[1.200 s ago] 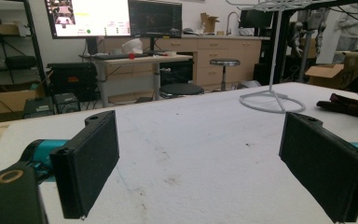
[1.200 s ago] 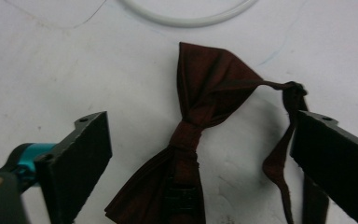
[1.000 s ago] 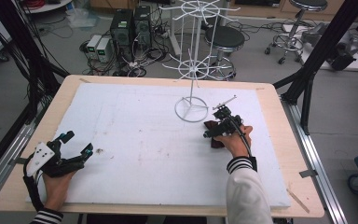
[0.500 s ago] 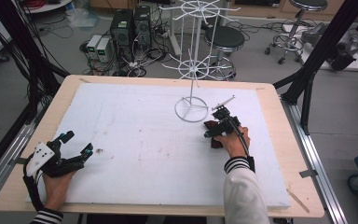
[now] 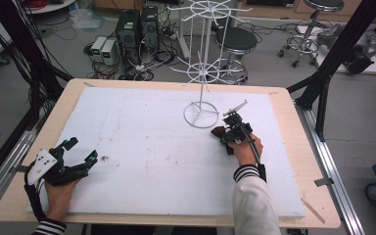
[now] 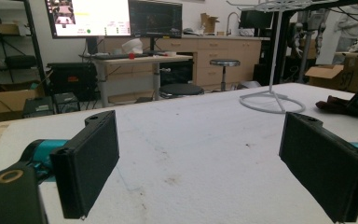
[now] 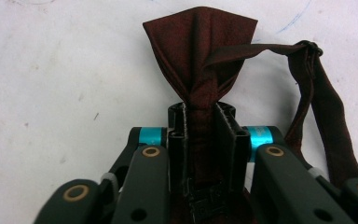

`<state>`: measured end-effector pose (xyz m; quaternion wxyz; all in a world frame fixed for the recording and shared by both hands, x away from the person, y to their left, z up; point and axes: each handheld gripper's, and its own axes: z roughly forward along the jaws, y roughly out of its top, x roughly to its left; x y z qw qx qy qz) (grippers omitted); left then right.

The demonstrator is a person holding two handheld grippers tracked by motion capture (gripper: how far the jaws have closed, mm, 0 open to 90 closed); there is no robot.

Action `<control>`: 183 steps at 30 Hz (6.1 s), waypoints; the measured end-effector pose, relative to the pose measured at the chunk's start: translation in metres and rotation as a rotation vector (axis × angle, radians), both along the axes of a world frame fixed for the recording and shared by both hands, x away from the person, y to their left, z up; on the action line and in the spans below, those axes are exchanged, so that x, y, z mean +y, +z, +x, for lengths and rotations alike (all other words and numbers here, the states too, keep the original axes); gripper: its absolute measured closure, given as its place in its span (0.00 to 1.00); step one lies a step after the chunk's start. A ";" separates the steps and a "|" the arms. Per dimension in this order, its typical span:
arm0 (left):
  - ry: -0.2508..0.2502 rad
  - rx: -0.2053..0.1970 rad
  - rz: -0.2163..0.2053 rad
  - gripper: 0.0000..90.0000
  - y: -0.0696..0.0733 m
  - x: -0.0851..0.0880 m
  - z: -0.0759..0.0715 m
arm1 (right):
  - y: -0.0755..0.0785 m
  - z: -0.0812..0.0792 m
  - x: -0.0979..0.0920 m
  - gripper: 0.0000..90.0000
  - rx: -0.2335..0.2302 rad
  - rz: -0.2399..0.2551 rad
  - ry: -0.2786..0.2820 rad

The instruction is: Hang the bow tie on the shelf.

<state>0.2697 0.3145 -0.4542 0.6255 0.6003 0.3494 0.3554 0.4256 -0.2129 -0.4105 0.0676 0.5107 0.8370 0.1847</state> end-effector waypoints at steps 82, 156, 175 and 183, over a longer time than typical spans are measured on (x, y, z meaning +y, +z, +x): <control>0.002 0.000 0.002 0.14 0.000 0.000 0.000 | 0.124 -0.054 -0.020 0.86 -0.666 0.370 0.050; 0.000 -0.002 0.000 0.14 0.000 0.000 0.000 | 0.092 -0.008 0.001 0.86 -0.546 0.394 0.043; 0.001 -0.002 0.000 0.14 0.000 0.000 0.000 | 0.080 -0.014 0.004 0.81 -0.550 0.374 0.077; 0.002 0.001 -0.002 0.14 0.000 0.000 0.000 | 0.079 -0.024 0.008 0.01 -0.639 0.343 0.058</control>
